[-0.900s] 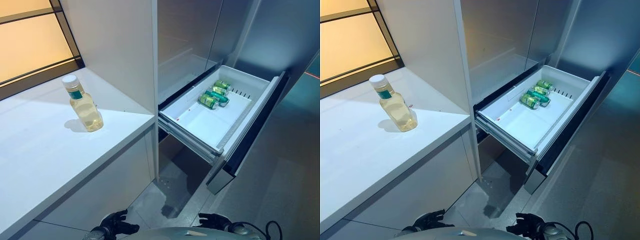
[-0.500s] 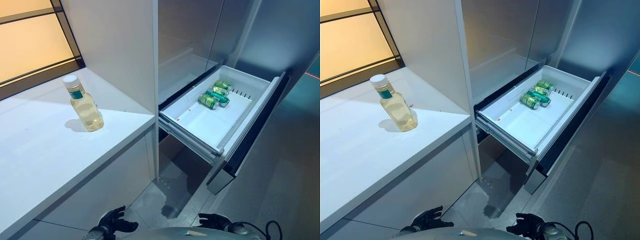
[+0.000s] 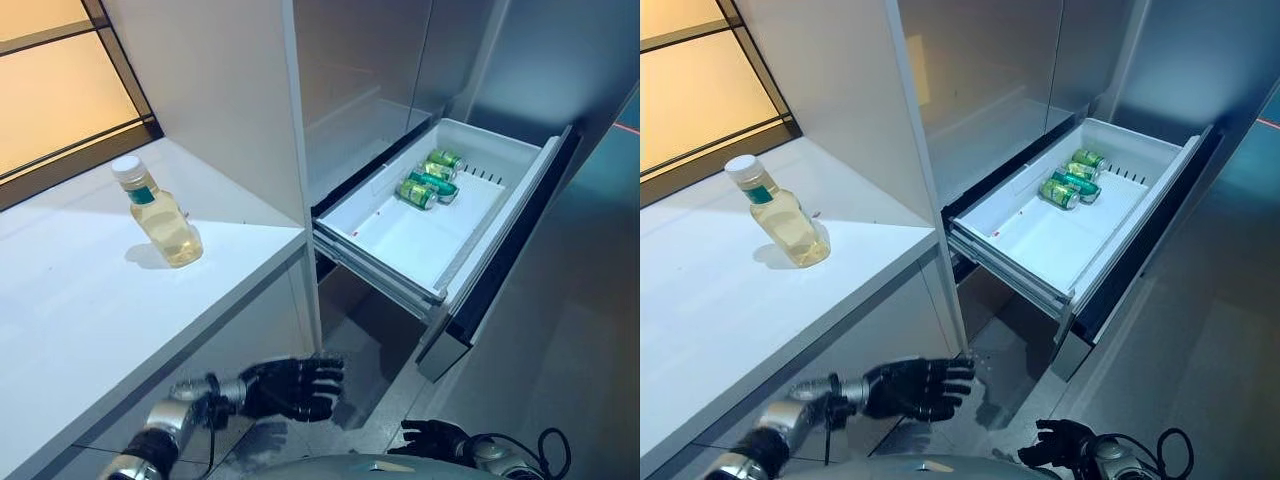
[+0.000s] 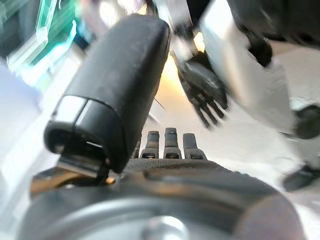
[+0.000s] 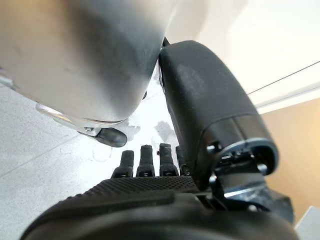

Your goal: Put drinks into fridge and close the fridge

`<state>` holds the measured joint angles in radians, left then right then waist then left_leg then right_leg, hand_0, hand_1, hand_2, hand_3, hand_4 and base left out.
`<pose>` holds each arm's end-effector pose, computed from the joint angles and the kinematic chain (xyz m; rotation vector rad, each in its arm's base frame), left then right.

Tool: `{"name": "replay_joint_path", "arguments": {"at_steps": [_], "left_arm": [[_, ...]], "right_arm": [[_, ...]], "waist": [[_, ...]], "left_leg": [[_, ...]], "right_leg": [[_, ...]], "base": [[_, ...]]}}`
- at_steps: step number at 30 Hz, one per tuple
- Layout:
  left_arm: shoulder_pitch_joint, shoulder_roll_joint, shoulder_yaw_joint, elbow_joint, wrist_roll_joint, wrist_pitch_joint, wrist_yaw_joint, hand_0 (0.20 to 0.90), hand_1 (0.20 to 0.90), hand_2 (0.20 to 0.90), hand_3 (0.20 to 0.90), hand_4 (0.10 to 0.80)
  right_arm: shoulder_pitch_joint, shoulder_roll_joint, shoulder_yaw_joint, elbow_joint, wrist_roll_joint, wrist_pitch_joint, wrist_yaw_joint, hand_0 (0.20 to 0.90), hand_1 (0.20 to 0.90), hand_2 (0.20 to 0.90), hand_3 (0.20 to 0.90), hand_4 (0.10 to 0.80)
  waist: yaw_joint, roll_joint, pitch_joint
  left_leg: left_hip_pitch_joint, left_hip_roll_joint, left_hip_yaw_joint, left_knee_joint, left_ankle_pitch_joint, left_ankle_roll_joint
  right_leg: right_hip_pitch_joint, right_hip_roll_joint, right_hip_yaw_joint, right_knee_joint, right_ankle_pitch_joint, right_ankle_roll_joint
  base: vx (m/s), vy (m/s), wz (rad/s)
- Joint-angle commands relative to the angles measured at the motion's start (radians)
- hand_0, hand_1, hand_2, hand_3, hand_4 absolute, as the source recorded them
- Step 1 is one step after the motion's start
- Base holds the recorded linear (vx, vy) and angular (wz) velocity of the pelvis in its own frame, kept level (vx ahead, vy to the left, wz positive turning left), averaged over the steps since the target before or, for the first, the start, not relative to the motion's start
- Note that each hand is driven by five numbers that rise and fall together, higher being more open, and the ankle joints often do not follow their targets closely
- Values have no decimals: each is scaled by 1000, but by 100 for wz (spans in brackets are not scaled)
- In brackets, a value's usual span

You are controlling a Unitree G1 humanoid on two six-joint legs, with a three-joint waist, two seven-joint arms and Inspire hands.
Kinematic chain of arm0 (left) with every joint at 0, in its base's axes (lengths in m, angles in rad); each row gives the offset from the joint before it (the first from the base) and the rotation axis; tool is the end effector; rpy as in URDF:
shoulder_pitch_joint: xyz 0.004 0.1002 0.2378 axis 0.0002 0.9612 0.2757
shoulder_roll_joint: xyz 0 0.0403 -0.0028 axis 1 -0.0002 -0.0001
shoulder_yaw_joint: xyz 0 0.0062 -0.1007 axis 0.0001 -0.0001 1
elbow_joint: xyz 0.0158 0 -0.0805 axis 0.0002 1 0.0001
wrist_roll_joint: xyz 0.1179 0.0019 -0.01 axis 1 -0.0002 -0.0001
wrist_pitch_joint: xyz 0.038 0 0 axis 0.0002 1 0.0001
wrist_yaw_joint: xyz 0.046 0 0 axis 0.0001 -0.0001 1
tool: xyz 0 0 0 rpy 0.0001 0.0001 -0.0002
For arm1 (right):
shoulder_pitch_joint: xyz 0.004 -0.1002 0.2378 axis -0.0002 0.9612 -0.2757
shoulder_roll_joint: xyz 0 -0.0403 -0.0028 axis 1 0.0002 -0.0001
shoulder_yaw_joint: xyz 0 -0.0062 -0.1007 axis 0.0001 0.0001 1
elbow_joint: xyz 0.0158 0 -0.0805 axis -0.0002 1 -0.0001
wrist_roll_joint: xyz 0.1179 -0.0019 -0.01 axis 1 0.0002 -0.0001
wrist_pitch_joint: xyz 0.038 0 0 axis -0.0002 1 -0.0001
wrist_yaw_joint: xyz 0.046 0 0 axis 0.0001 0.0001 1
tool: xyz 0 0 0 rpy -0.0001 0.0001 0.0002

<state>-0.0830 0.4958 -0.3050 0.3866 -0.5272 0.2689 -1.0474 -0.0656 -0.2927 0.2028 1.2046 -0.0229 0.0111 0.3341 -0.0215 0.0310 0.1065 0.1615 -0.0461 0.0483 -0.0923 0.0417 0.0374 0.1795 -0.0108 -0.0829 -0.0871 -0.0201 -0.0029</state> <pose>0.2112 0.2180 -0.0186 -0.3081 0.6385 -1.0971 0.1063 -0.2393 -0.1191 -0.2084 1.2241 0.3057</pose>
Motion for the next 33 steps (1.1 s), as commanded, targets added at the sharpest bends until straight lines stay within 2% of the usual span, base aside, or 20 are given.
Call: {"name": "replay_joint_path", "arguments": {"at_steps": [1,2,4,5,6,8,9,11,12,13,14,15,19,23,25,26,28,29,33], "left_arm": [[-156,-35,72,-246,-382,48,91,900,900,900,900,800],[-167,-35,81,-293,-455,35,184,900,900,900,900,800],[-190,-56,137,-412,-559,-184,403,900,900,900,900,800],[-189,-55,137,-413,-559,-184,404,900,900,900,900,800],[-194,-72,179,-469,-590,-307,478,900,900,900,900,800],[-190,-86,238,-525,-535,-512,574,900,900,900,900,800],[-189,-85,248,-539,-522,-545,596,900,900,900,900,800],[-187,-87,290,-590,-339,-735,730,900,900,900,900,800],[-188,-83,300,-605,-301,-766,759,900,900,900,900,800],[-189,-80,321,-636,-154,-850,862,900,900,900,900,800],[-189,-81,323,-638,-124,-864,880,900,900,900,900,800],[-200,-59,333,-664,-23,-904,980,900,900,900,900,800],[-225,-37,341,-689,95,-916,1096,900,900,900,900,800],[-245,-13,334,-683,242,-878,1259,900,900,900,900,800],[-250,7,329,-652,375,-880,1368,900,900,900,900,800],[-250,22,327,-640,431,-852,1411,900,900,900,900,800],[-249,36,322,-615,443,-833,1437,900,900,900,900,800],[-249,41,317,-593,443,-799,1449,900,900,900,900,800],[-236,60,308,-518,417,-788,1464,900,900,900,900,800]], "right_arm": [[-5,-51,60,52,-35,-35,-11,900,900,900,900,800],[2,-45,63,58,-32,-43,-19,900,900,900,900,800],[24,-24,59,64,-37,-52,-35,900,900,900,900,800],[24,-24,59,65,-37,-52,-35,900,900,900,900,800],[34,-8,63,73,-35,-56,-46,900,900,900,900,800],[47,13,69,86,-28,-63,-58,900,900,900,900,800],[50,18,70,88,-27,-65,-62,900,900,900,900,800],[56,37,81,85,-6,-59,-76,900,900,900,900,800],[57,42,85,84,-2,-55,-80,900,900,900,900,800],[57,51,94,80,3,-49,-86,900,900,900,900,800],[57,52,96,80,3,-49,-86,900,900,900,900,800],[58,60,104,83,7,-51,-95,900,900,900,900,800],[54,66,120,86,9,-54,-96,900,900,900,900,800],[50,71,135,75,5,-44,-95,900,900,900,900,800],[48,72,140,68,-1,-38,-93,900,900,900,900,800],[46,70,143,66,-4,-35,-88,900,900,900,900,800],[42,66,146,65,-5,-32,-84,900,900,900,900,800],[41,65,147,64,-8,-30,-82,900,900,900,900,800],[40,61,148,56,-15,-24,-74,900,900,900,900,800]], "waist": [[7,18,-11],[8,17,-12],[14,10,-20],[14,10,-19],[21,4,-24],[34,-5,-35],[36,-7,-37],[49,-15,-46],[52,-17,-49],[57,-21,-52],[58,-22,-52],[62,-24,-56],[67,-29,-61],[69,-29,-62],[72,-29,-60],[74,-29,-60],[77,-28,-59],[78,-28,-58],[82,-28,-55]], "left_leg": [[-3,12,35,13,-94,-3],[-1,10,29,11,-96,-1],[9,6,16,7,-103,3],[10,6,15,7,-103,3],[14,4,6,6,-105,4],[15,3,-6,5,-107,2],[16,3,-10,5,-108,2],[15,3,-24,5,-108,-1],[14,3,-28,5,-108,-1],[12,3,-36,5,-107,-1],[12,3,-37,5,-107,-1],[10,2,-40,5,-108,-1],[9,3,-45,5,-109,-2],[8,3,-49,5,-107,-3],[8,3,-50,5,-106,-2],[8,3,-51,5,-105,-3],[9,2,-52,5,-105,-3],[9,2,-53,5,-104,-3],[12,0,-53,5,-103,-1]], "right_leg": [[-75,-11,-44,88,-20,59],[-72,-10,-43,86,-22,59],[-55,-9,-44,75,-26,58],[-54,-9,-45,75,-26,58],[-45,-8,-49,70,-28,56],[-35,-6,-54,64,-33,52],[-33,-6,-57,64,-34,52],[-29,-3,-63,63,-39,48],[-29,-2,-65,62,-40,47],[-28,-1,-69,64,-44,43],[-28,-1,-70,64,-45,42],[-28,1,-73,65,-48,41],[-29,3,-75,71,-55,38],[-29,4,-75,78,-60,36],[-30,2,-76,81,-62,36],[-29,1,-78,84,-63,36],[-28,0,-81,86,-65,36],[-28,-1,-82,87,-66,37],[-28,-3,-85,96,-69,38]], "base": [[0,0,0],[0,0,0],[18,-12,1],[40,-30,2],[43,-38,2],[53,-49,1],[34,-45,1],[24,-47,4],[18,-45,9],[8,-26,7],[7,-28,11],[6,-14,7],[6,-13,11],[7,0,8],[0,0,0],[0,0,0],[0,0,0],[0,0,0],[29,14,7]]}}
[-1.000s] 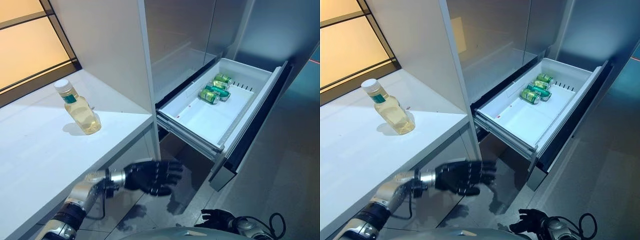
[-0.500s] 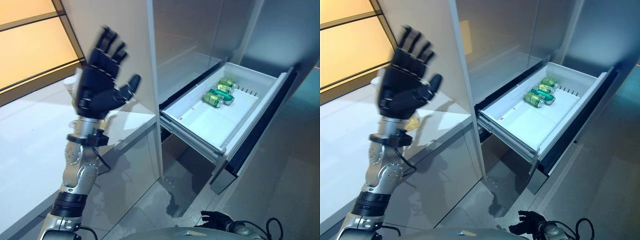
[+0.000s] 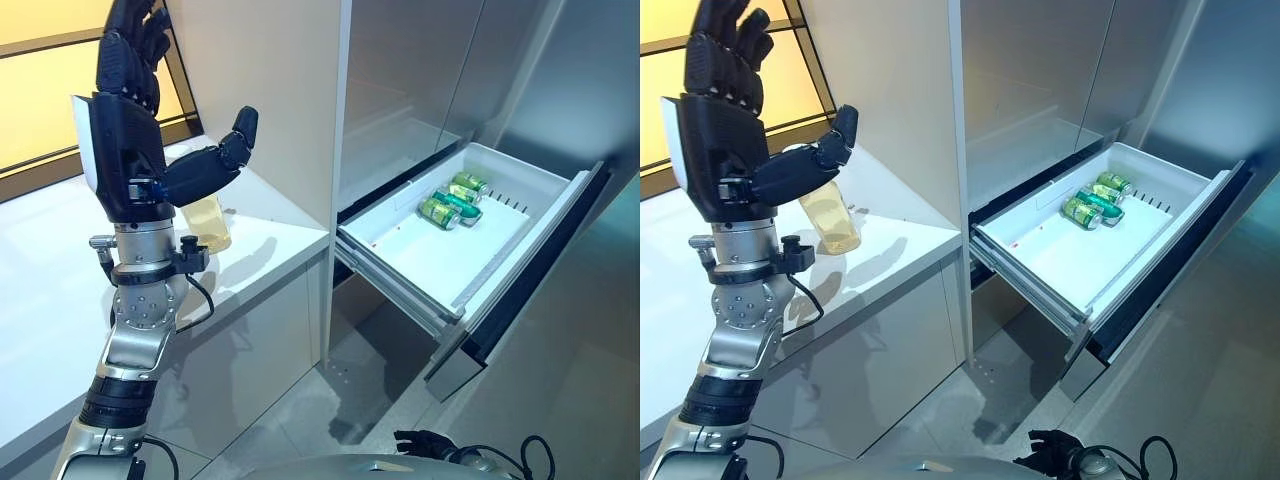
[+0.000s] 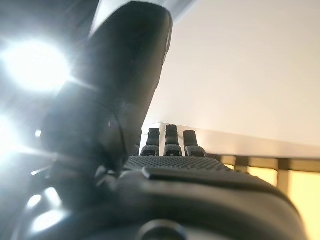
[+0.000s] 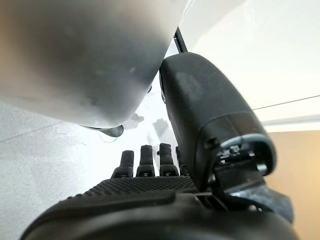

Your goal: Put drinks into fridge and close the fridge

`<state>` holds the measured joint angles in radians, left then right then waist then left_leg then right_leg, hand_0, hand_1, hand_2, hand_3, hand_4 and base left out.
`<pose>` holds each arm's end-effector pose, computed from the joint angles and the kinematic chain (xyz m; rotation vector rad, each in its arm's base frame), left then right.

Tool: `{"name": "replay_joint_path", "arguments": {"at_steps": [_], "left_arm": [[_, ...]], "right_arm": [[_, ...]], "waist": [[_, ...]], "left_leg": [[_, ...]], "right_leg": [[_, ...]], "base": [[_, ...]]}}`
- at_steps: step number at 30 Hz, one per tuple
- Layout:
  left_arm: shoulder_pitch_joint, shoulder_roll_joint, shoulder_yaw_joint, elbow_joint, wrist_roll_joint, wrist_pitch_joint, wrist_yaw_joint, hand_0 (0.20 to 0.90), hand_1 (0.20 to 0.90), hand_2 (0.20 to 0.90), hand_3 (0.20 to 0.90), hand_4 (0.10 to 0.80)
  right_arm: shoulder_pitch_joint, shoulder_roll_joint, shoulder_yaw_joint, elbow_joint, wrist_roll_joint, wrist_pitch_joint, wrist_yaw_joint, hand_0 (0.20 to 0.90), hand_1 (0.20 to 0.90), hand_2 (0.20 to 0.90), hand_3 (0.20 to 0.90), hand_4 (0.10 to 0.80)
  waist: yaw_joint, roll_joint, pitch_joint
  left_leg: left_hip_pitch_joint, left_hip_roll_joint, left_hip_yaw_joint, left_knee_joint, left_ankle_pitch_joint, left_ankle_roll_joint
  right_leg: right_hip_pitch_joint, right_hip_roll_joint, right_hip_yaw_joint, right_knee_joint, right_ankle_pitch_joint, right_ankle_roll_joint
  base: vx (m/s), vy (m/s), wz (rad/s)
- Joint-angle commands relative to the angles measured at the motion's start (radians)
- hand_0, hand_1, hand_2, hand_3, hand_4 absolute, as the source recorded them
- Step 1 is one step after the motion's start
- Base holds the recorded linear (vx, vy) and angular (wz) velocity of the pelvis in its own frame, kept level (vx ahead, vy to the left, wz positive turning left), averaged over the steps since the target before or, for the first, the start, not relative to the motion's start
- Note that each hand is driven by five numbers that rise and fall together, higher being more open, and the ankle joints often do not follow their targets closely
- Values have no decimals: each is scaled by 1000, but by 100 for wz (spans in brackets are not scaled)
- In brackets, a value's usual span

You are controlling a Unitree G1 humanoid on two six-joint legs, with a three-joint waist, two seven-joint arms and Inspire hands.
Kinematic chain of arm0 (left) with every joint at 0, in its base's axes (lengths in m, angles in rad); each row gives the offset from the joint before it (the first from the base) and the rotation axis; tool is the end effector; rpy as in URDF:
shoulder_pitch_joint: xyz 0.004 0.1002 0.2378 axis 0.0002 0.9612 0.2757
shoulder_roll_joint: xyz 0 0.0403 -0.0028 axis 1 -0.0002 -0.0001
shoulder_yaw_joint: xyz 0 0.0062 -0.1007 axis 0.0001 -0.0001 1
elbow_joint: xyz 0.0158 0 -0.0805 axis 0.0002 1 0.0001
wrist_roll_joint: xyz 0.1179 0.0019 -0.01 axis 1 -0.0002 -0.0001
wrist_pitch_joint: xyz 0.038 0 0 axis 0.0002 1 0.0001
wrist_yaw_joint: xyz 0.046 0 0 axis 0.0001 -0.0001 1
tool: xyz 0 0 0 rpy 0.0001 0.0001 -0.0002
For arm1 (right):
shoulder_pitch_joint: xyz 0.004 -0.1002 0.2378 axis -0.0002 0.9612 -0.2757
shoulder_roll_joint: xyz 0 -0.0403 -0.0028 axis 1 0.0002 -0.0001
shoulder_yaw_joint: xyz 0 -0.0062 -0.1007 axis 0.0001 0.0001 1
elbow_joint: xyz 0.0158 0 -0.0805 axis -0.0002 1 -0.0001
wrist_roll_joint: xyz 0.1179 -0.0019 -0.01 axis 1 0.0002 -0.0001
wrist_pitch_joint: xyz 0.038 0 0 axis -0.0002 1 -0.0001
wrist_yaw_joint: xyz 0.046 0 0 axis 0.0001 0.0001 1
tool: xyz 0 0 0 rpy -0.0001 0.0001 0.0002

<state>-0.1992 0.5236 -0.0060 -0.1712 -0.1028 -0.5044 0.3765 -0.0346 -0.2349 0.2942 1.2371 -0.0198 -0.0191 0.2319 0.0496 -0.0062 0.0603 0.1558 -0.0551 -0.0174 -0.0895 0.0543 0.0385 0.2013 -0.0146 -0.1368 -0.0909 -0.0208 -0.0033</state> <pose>0.2354 0.2042 0.1641 0.2312 -0.9182 0.1679 0.0881 -0.2142 -0.1301 -0.2662 1.2474 0.3276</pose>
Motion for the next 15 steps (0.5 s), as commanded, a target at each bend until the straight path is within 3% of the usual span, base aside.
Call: {"name": "replay_joint_path", "arguments": {"at_steps": [1,7,15], "left_arm": [[-117,33,10,60,-49,-27,30,900,900,900,900,800],[-99,12,30,133,-83,-53,60,900,900,900,900,800],[-91,5,31,204,-106,3,47,900,900,900,900,800]], "right_arm": [[8,1,57,20,-19,10,32,900,900,900,900,800],[9,-5,52,14,-37,18,45,900,900,900,900,800],[24,-14,45,-6,-58,27,54,900,900,900,900,800]], "waist": [[11,9,-9],[10,7,-6],[-2,6,-3]], "left_leg": [[18,9,13,2,-116,-2],[20,9,19,3,-115,-2],[25,10,29,2,-117,-3]], "right_leg": [[-50,0,-32,101,-69,39],[-51,-2,-32,110,-74,39],[-52,-3,-24,118,-79,43]], "base": [[36,12,7],[39,17,4],[12,8,0]]}}
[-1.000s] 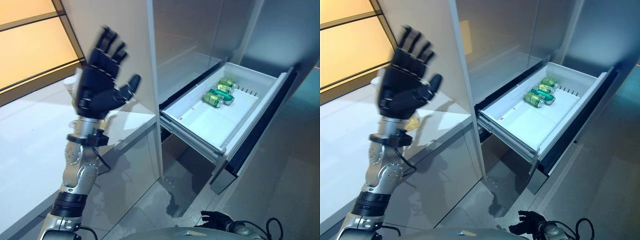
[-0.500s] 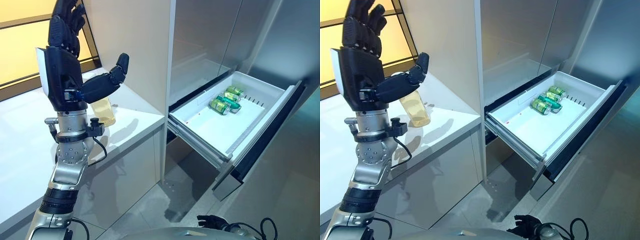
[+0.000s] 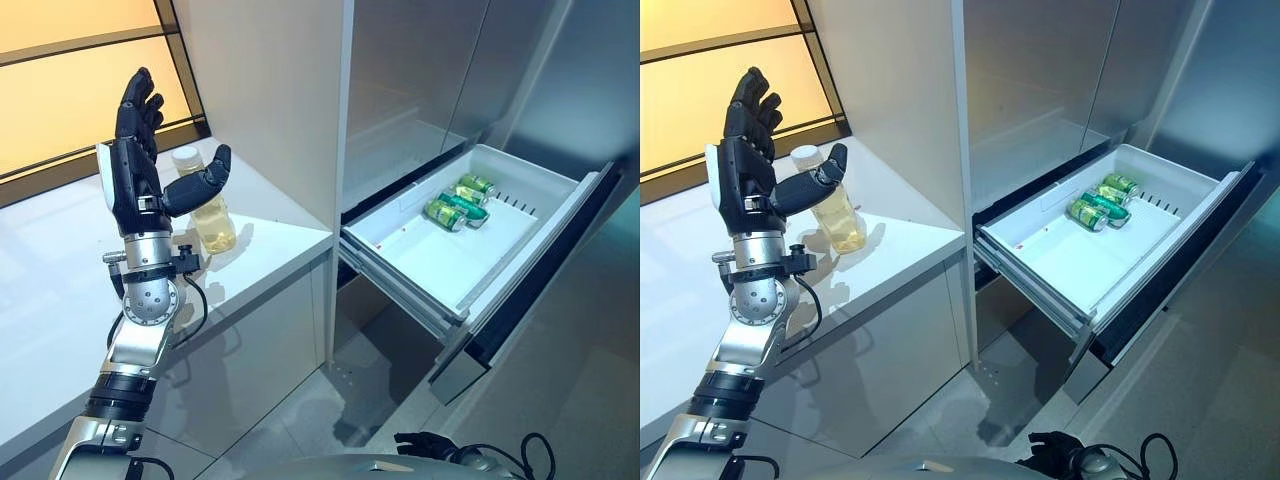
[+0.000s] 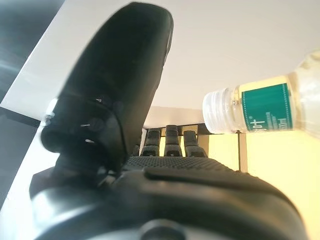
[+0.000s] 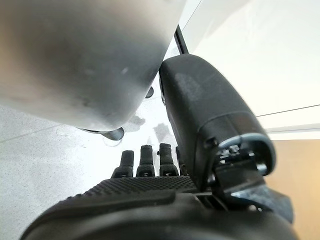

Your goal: Put drinks into fridge and close the fridge

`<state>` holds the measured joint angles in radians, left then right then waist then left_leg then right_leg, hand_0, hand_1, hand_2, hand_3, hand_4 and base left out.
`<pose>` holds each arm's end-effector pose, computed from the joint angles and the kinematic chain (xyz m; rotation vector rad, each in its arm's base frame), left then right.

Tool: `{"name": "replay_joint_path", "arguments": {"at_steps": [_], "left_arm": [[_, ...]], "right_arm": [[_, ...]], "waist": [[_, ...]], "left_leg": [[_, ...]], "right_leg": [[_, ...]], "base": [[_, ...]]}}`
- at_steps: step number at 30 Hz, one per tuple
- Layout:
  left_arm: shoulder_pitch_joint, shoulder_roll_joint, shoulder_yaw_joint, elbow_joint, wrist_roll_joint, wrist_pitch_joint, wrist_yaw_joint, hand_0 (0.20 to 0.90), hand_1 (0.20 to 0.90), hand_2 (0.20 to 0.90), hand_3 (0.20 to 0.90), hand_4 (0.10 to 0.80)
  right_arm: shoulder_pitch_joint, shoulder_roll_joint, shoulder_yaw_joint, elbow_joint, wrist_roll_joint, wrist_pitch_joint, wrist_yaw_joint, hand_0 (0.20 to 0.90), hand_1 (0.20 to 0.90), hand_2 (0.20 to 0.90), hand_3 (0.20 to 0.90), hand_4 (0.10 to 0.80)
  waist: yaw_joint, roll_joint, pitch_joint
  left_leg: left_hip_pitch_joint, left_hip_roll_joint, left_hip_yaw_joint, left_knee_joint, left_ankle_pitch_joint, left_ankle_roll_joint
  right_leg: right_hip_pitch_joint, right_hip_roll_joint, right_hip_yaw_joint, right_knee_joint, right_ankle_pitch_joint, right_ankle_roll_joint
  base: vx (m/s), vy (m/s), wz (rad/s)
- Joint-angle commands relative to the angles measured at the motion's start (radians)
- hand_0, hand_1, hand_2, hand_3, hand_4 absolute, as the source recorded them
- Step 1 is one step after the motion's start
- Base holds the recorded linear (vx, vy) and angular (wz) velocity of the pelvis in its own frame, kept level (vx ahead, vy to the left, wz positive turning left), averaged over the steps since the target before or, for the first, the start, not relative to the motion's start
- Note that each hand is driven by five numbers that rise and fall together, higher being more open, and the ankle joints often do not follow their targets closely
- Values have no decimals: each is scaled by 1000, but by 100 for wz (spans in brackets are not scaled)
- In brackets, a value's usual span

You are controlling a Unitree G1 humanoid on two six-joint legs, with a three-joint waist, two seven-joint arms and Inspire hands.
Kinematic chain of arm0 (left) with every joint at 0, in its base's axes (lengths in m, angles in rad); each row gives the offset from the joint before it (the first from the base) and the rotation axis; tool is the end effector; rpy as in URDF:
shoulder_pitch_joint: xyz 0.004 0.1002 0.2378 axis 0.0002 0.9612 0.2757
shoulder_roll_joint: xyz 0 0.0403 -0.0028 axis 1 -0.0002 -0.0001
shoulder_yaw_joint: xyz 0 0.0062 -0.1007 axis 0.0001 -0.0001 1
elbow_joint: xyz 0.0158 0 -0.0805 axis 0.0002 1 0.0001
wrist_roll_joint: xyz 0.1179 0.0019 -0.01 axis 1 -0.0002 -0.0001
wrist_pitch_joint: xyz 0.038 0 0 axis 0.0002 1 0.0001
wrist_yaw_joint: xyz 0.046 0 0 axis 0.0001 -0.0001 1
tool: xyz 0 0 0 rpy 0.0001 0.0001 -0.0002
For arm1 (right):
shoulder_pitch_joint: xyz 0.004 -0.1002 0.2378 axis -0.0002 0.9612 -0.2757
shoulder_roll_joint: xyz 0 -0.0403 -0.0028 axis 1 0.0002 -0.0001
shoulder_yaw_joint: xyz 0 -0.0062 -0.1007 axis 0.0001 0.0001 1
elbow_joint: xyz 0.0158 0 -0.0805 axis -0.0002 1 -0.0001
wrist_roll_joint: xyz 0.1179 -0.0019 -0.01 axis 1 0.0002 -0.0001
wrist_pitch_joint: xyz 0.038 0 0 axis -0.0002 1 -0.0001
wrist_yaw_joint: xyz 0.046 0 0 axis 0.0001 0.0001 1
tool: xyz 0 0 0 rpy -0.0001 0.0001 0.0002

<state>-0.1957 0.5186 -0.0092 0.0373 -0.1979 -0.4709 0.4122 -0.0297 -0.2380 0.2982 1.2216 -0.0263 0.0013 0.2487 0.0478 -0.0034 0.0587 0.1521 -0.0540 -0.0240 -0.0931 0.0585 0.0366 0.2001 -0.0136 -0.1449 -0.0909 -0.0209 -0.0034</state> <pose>0.2488 0.2253 0.1286 0.1782 -0.6766 0.3007 0.0881 -0.2144 -0.1299 -0.2651 1.2616 0.3454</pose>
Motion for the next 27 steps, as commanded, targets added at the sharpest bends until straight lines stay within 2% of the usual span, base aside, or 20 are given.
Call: {"name": "replay_joint_path", "arguments": {"at_steps": [1,11,27], "left_arm": [[-94,10,34,-1,-9,-29,13,900,900,900,900,800],[-88,-4,21,72,-62,7,-52,900,900,900,900,800],[-91,-21,1,192,-60,49,-44,900,900,900,900,800]], "right_arm": [[19,-12,41,8,-52,7,38,900,900,900,900,800],[27,-21,36,-19,-63,23,47,900,900,900,900,800],[37,-24,29,-46,-61,39,50,900,900,900,900,800]], "waist": [[-1,3,-1],[-14,2,4],[-33,0,13]], "left_leg": [[29,9,36,6,-121,-1],[33,8,47,6,-123,1],[43,2,57,7,-129,11]], "right_leg": [[-51,-4,-16,118,-79,43],[-53,-3,-6,123,-77,48],[-58,-4,16,142,-79,57]], "base": [[0,0,0],[0,0,0],[0,4,-2]]}}
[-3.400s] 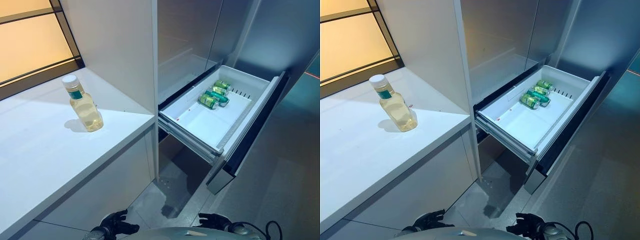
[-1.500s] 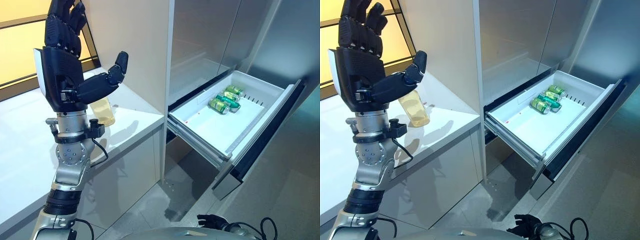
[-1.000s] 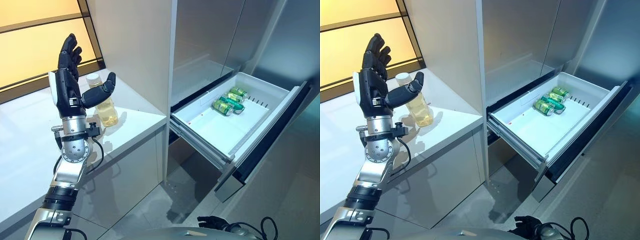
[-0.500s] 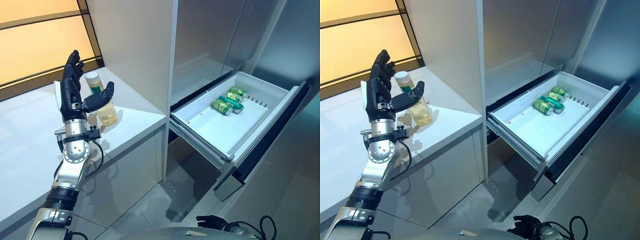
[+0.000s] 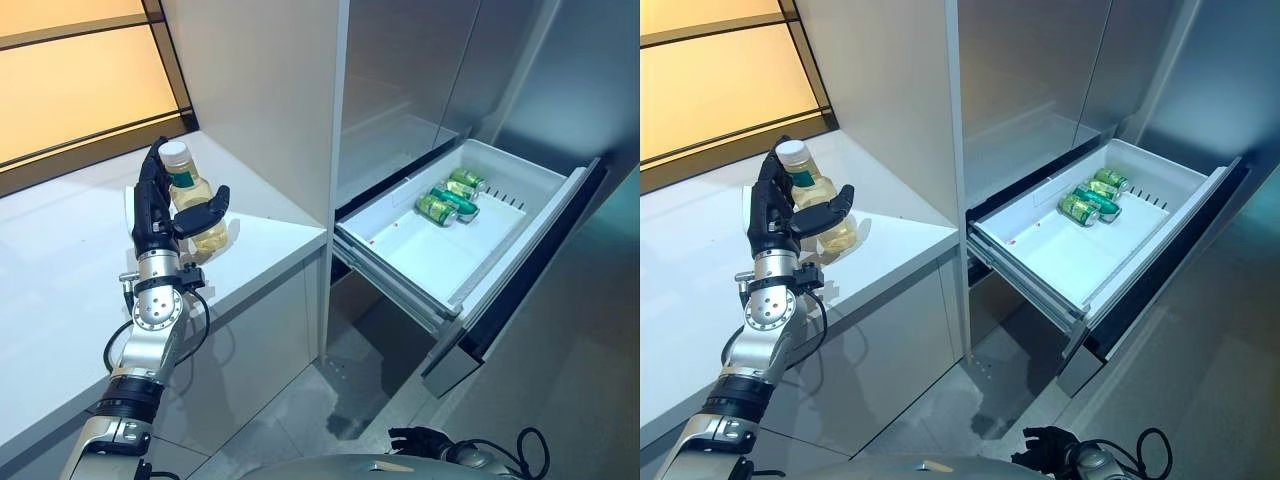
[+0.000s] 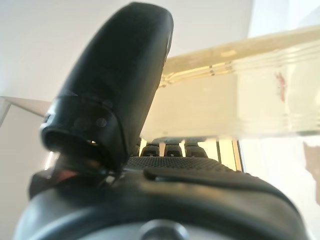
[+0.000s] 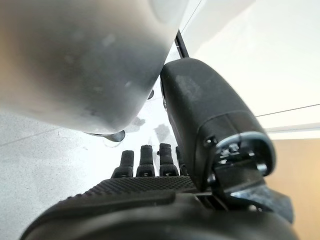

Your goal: Put drinks into fridge and close the fridge

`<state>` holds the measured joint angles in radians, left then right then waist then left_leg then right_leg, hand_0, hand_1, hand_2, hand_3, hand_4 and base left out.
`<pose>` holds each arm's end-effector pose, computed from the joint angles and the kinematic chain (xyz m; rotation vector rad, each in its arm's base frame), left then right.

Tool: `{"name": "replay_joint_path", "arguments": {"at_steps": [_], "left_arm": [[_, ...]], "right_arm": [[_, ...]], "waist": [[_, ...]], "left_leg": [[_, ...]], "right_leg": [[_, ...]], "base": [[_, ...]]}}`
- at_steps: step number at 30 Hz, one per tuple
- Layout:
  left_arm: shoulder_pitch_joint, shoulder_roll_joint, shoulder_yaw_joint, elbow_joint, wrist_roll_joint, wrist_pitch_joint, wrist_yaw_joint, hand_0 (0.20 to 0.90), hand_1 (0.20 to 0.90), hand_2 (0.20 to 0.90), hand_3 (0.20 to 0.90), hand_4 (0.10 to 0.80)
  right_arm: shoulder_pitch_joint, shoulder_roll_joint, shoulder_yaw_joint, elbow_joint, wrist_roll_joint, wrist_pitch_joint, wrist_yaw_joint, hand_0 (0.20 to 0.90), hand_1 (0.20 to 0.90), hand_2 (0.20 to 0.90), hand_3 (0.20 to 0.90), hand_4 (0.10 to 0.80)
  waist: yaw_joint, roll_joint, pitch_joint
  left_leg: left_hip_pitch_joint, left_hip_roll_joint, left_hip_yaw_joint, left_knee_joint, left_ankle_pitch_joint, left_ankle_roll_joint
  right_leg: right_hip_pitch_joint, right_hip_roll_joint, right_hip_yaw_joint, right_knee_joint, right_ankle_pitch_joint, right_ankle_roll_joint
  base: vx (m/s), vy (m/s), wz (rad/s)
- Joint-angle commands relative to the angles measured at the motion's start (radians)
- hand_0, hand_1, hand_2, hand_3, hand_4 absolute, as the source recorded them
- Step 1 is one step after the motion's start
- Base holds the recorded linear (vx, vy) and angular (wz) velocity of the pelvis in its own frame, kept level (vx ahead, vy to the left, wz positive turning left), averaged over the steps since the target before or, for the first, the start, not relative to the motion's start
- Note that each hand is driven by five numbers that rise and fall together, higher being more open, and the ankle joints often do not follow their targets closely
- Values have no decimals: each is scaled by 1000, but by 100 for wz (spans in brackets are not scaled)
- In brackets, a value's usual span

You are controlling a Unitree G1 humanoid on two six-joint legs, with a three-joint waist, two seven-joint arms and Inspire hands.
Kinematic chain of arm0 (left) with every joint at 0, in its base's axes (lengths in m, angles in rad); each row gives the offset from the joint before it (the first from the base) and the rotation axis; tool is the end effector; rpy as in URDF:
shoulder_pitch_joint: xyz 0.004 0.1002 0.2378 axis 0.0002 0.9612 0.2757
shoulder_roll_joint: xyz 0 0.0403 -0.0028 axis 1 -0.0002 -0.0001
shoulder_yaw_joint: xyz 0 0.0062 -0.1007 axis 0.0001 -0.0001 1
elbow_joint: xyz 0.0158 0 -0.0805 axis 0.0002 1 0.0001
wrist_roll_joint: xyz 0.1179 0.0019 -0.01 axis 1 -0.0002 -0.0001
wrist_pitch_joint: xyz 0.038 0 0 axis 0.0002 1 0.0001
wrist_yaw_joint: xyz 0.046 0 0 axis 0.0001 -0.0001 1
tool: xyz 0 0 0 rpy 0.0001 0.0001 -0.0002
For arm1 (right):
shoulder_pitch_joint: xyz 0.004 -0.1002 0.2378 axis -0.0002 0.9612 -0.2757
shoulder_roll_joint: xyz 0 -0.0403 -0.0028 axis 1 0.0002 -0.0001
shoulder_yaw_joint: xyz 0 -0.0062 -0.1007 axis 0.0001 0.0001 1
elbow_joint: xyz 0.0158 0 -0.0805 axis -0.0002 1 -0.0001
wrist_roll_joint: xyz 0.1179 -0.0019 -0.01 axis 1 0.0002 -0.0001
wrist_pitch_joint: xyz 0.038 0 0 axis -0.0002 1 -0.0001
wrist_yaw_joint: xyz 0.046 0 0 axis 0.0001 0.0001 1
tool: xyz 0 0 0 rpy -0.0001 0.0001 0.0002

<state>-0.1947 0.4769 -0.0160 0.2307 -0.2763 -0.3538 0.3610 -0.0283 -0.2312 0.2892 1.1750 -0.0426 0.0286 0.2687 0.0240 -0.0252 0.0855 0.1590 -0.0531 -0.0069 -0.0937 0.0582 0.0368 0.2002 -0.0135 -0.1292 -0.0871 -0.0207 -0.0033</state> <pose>0.2553 0.2378 0.0858 0.1429 -0.3568 0.3561 0.0952 -0.2098 -0.1282 -0.2569 1.2460 0.3721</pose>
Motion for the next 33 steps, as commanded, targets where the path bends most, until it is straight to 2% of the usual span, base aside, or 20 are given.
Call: {"name": "replay_joint_path", "arguments": {"at_steps": [1,10,11,13,14,21,28,33], "left_arm": [[-93,18,7,7,19,-69,6,900,900,900,900,800],[-111,17,4,28,-2,-93,11,900,900,900,900,800],[-112,15,4,25,-12,-101,10,585,585,585,532,432],[-113,13,5,17,-18,-102,6,491,491,491,422,322],[-114,13,6,11,-25,-110,2,300,300,300,200,100],[-124,-6,12,-47,-101,-164,-16,300,300,300,200,100],[-135,-32,17,-203,-140,-234,-38,300,300,300,200,100],[-141,-37,4,-346,-203,-231,-102,300,300,300,200,100]], "right_arm": [[36,-28,38,-2,-43,15,29,900,900,900,900,800],[37,-27,34,-1,-39,16,28,900,900,900,900,800],[38,-26,33,-1,-42,16,29,900,900,900,900,800],[40,-25,35,-2,-41,15,28,900,900,900,900,800],[41,-25,34,-2,-41,13,27,900,900,900,900,800],[37,-19,39,-2,-37,10,21,900,900,900,900,800],[30,-17,43,7,-36,9,20,900,900,900,900,800],[19,-15,43,-11,-8,-53,-22,900,900,900,900,800]], "waist": [[-11,22,-14],[-19,22,-12],[-19,22,-12],[-19,22,-11],[-20,23,-11],[-19,22,-15],[-13,20,-14],[-6,19,-14]], "left_leg": [[37,1,41,9,-129,12],[38,0,48,8,-130,13],[39,0,49,8,-131,13],[39,-1,49,8,-131,13],[39,-2,48,8,-131,13],[36,-3,44,7,-130,13],[35,-2,39,6,-130,10],[34,-2,30,6,-130,10]], "right_leg": [[-59,-5,2,140,-79,58],[-63,-8,8,144,-76,65],[-63,-9,8,144,-75,66],[-62,-8,9,142,-74,66],[-61,-8,9,141,-74,66],[-64,-8,13,137,-71,67],[-61,-6,12,131,-70,65],[-59,-3,9,126,-69,61]], "base": [[-3,6,-8],[-1,1,-1],[0,0,0],[0,0,0],[0,0,0],[0,0,0],[0,0,0],[-5,-7,0]]}}
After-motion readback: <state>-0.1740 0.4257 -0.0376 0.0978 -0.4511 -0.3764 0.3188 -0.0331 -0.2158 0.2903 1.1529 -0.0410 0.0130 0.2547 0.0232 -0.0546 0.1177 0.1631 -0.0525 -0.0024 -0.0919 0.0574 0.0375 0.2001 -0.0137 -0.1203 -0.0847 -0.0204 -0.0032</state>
